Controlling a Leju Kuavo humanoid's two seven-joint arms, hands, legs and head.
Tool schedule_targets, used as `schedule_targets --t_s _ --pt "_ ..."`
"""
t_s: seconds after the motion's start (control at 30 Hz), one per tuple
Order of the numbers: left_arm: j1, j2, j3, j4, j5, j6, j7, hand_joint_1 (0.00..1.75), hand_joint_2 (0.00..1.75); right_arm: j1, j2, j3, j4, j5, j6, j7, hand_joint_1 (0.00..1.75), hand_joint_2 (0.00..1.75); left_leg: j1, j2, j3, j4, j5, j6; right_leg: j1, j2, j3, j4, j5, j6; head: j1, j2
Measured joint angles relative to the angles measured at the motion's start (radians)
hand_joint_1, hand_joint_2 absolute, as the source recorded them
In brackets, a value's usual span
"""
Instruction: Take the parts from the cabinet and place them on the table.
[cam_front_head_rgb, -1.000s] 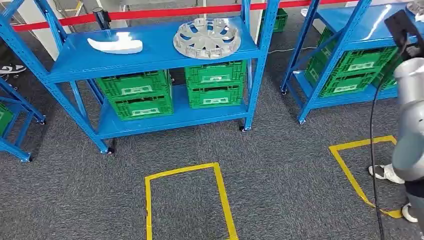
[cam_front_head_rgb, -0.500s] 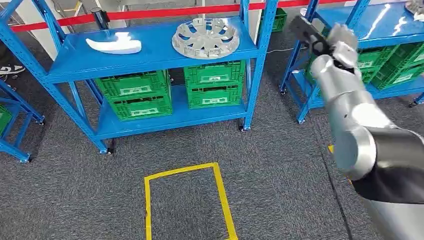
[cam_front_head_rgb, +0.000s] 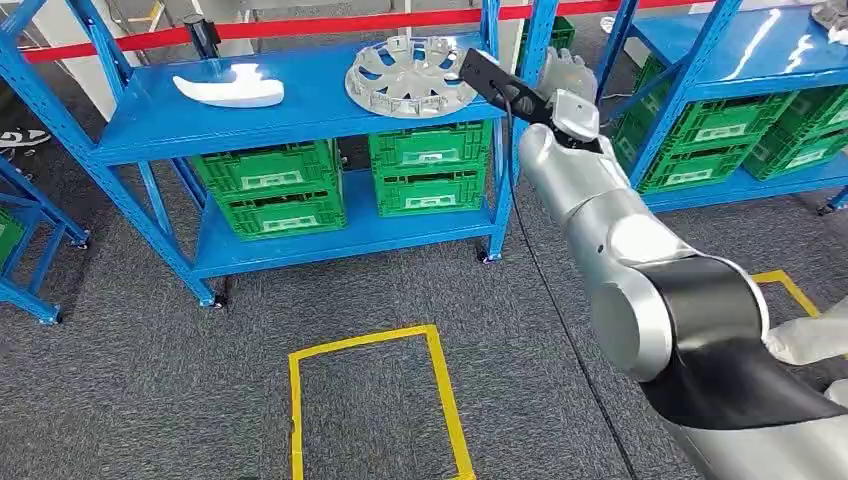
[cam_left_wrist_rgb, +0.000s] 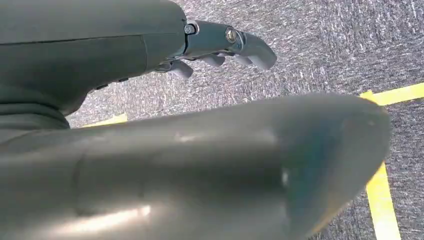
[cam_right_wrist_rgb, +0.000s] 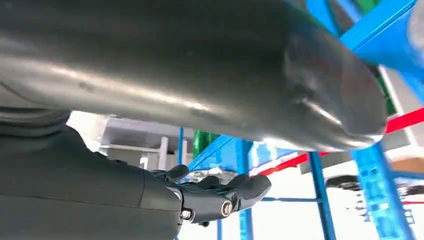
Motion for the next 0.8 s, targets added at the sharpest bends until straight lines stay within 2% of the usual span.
schedule_targets --t_s 0.17,0.23,0.3,0.4,0.53,0.8 --pt "0.0 -0.001 0.0 0.0 0.0 0.0 -0.003 0.0 0.0 0.001 0.018 0.001 0.0 0.0 0.001 -0.001 0.0 0.0 0.0 -0.001 -0.001 0.0 0.0 0.0 0.0 -0.002 0.0 0.0 0.0 0.0 0.0 0.0" --pt "0.001 -0.003 0.0 0.0 0.0 0.009 -0.001 0.0 0.0 0.002 0.024 0.003 0.0 0.006 0.008 -0.032 0.0 0.0 0.0 -0.001 -0.001 0.0 0.0 0.0 0.0 -0.001 0.0 0.0 0.0 0.0 0.0 0.0" --pt "0.005 -0.005 0.0 0.001 -0.003 0.019 0.024 0.0 0.0 0.006 0.051 0.014 0.0 0.024 0.015 -0.079 0.0 0.0 0.0 0.002 -0.001 0.0 -0.001 -0.001 0.0 0.002 -0.001 0.0 0.001 -0.001 0.0 0.0" --pt "0.02 -0.011 0.0 0.005 -0.009 0.026 0.071 0.0 0.0 0.021 0.123 0.05 0.0 0.057 0.028 -0.118 0.0 0.0 0.001 0.009 0.001 0.0 -0.002 -0.003 0.001 0.008 -0.003 0.0 0.001 -0.002 0.0 0.0" --pt "0.046 -0.013 0.0 0.008 -0.004 0.032 0.092 0.0 0.0 0.034 0.171 0.077 0.0 0.065 0.039 -0.098 0.0 0.0 0.003 0.002 0.0 0.0 -0.001 -0.005 0.004 0.002 -0.002 0.0 0.0 -0.005 0.0 0.0" --pt "0.062 -0.014 0.0 0.008 -0.003 0.031 0.06 0.0 0.0 0.033 0.171 0.084 0.0 0.064 0.044 -0.093 0.0 0.0 0.003 0.002 -0.001 0.0 -0.001 -0.005 0.003 0.0 -0.002 0.0 0.0 -0.007 0.0 0.0"
